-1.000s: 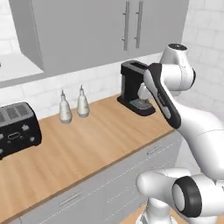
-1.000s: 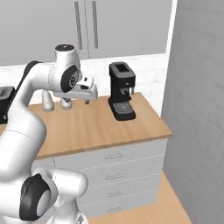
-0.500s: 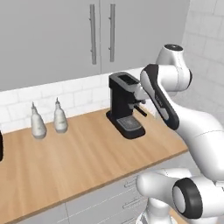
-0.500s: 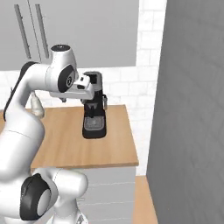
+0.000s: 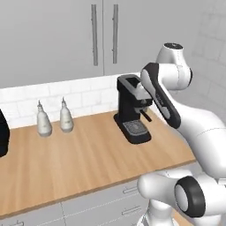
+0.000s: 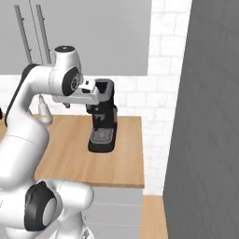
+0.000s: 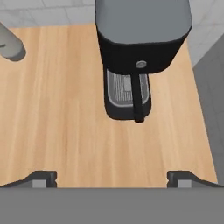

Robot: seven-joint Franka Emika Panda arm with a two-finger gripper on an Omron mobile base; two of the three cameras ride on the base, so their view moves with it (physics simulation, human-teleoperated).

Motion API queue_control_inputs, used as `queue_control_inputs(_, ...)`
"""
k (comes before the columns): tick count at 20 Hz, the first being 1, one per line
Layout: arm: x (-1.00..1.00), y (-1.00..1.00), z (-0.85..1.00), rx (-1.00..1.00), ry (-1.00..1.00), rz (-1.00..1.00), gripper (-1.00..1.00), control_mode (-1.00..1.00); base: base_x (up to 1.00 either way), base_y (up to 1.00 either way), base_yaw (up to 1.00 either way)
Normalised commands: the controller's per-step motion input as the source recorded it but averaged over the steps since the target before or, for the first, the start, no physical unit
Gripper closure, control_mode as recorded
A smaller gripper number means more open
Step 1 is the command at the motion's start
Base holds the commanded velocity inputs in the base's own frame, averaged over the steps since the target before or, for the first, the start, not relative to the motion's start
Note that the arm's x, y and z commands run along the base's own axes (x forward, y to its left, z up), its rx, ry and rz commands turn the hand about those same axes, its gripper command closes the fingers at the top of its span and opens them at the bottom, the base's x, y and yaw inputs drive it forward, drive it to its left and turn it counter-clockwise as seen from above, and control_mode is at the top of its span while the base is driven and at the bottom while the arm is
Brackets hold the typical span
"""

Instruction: Navigate to the coffee machine.

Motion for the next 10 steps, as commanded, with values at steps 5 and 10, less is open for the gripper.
queue_control_inputs(5, 0.0, 0.0, 0.0, 0.0, 0.0, 0.0, -1.0, 1.0, 0.61, -0.77, 0.35)
queue_control_inputs(10, 0.0, 0.0, 0.0, 0.0, 0.0, 0.0, -1.0, 1.0, 0.36, -0.59, 0.32)
